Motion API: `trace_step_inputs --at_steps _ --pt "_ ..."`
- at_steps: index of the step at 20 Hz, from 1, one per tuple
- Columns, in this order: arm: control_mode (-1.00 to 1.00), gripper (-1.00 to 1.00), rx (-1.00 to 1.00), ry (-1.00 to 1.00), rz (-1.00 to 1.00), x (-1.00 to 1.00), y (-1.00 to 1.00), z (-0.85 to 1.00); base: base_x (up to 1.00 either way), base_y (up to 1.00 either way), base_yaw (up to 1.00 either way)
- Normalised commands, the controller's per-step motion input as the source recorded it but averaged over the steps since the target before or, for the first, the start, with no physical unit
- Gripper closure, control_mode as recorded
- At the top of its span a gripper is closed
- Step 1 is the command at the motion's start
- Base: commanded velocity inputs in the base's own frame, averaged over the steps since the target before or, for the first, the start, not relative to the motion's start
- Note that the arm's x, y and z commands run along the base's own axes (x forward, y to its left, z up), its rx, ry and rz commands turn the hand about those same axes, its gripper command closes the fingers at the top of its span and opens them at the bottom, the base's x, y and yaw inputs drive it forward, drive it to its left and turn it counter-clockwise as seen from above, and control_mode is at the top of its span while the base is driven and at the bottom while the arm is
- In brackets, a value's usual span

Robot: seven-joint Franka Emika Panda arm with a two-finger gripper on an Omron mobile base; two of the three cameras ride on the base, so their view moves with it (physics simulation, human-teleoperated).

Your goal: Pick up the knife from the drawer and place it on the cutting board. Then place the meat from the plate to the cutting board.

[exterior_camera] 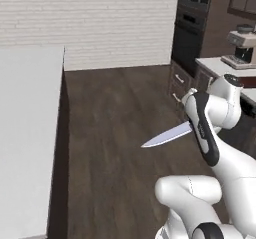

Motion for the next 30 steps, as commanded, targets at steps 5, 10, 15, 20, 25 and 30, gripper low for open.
trace_step_inputs --at_steps 5,10,15,20,25,30 --pt "1.00 1.00 0.00 0.00 0.00 0.00 0.00 0.00 0.19 -0.19 -0.73" --pt "1.00 1.00 0.00 0.00 0.00 0.00 0.00 0.00 0.44 -0.14 -0.71" --pt "1.00 1.00 0.00 0.00 0.00 0.00 0.00 0.00 0.84 0.42 -0.54" --pt "1.00 1.00 0.00 0.00 0.00 0.00 0.00 0.00 0.89 0.44 -0.57" --pt "1.00 1.00 0.00 0.00 0.00 0.00 0.00 0.00 0.87 0.45 -0.57" --pt "1.00 1.00 0.00 0.00 0.00 0.00 0.00 0.00 0.52 0.74 -0.58"
